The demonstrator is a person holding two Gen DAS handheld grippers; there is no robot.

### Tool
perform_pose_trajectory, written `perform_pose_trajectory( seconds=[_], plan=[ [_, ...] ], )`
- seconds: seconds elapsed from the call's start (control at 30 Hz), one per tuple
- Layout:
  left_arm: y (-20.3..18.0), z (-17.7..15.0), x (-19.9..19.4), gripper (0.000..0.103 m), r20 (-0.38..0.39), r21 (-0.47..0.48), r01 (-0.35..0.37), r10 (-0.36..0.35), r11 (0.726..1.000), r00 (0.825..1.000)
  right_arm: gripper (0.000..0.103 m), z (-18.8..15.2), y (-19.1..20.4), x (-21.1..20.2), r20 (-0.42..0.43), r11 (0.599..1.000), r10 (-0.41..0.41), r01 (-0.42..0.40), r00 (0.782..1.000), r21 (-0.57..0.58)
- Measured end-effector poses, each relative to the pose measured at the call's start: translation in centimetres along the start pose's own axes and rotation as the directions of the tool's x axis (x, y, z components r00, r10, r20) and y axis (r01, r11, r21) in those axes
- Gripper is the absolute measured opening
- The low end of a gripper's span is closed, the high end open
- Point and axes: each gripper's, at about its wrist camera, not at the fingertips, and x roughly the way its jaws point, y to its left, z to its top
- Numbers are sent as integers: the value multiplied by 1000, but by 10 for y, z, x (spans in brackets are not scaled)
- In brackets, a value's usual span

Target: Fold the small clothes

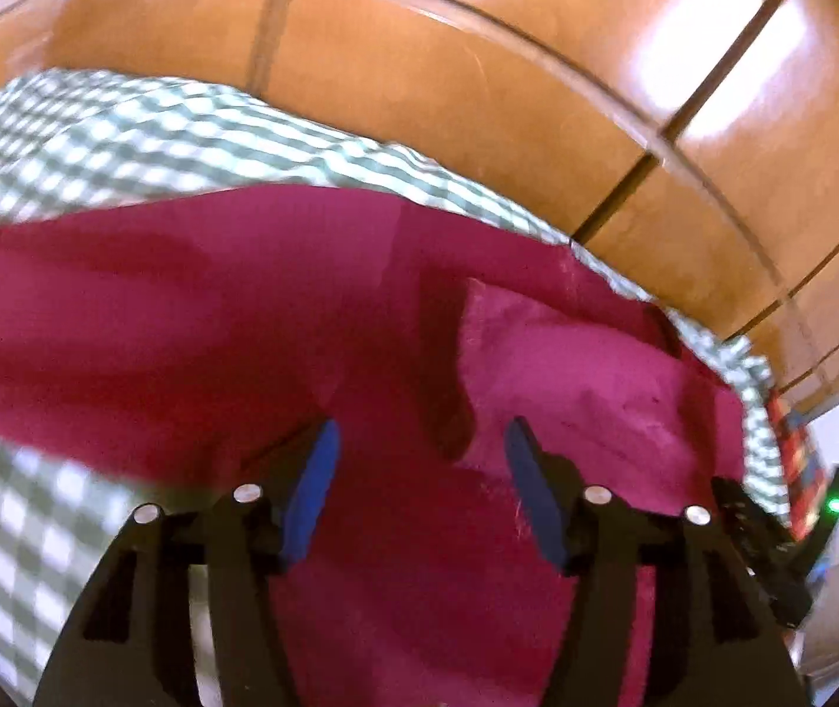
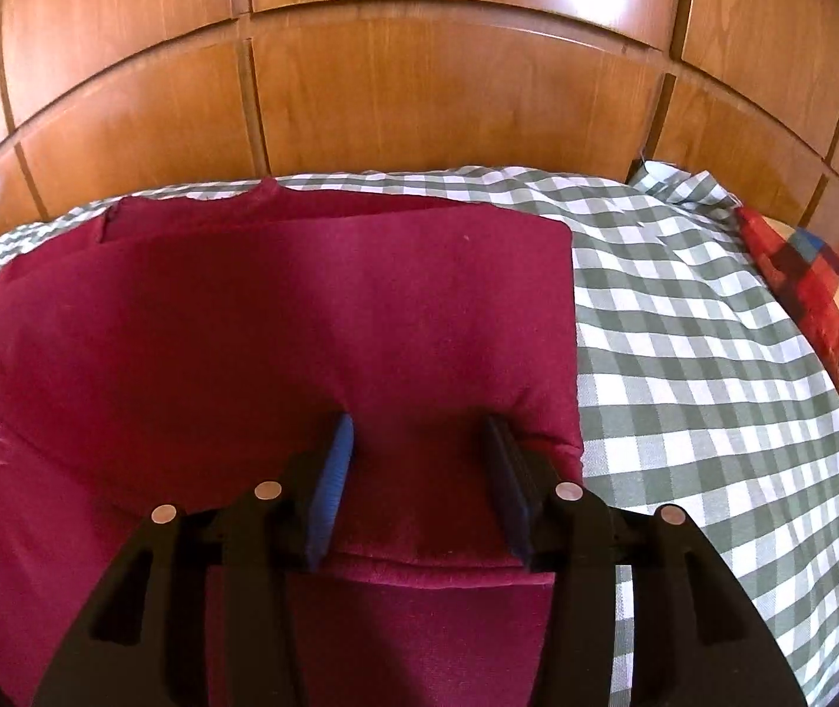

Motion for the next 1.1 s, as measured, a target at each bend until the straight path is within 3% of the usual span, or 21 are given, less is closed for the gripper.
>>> perform_pose_trajectory(
  seconds=[0.1,0.13,0.23,0.3,0.5,0.67,0.73,0.83,0.93,1.03,1.1],
  plan=[
    [34,-6,-30,58,39,-71,32,-29,997,999,47,-2,3,-2,6,1000,-18,18,1000,-10],
    [47,-8,-41,60,65,-98,17,-10,995,998,48,-1,4,-2,8,1000,-24,24,1000,-12],
    [106,-12,-80,84,172,-229,-21,62,973,983,49,-1,4,-3,11,1000,-26,26,1000,-11],
    [142,-14,-97,86,199,-328,-44,114,944,973,49,-1,4,-3,13,1000,-29,29,999,-11],
    [261,-26,-148,92,265,-627,-51,275,778,924,50,-2,4,-2,15,999,-46,46,999,-20],
    [313,-25,-158,90,265,-739,-14,310,673,913,52,-2,6,-3,18,997,-72,72,997,-33],
    [325,-21,-155,81,260,-760,-1,306,650,916,53,-3,8,-3,20,995,-86,87,996,-40],
    [337,-13,-148,74,232,-764,-32,321,645,918,54,-3,9,-3,22,994,-99,100,995,-48],
    [342,-1,-141,63,216,-761,-75,361,645,907,54,-3,10,-3,23,993,-107,108,994,-53],
    [352,10,-141,7,159,-738,-156,394,656,905,54,-3,9,-2,25,993,-107,108,994,-54],
    [350,16,-145,7,168,-729,-150,386,668,907,54,-3,10,-2,25,993,-106,108,994,-54]
  ],
)
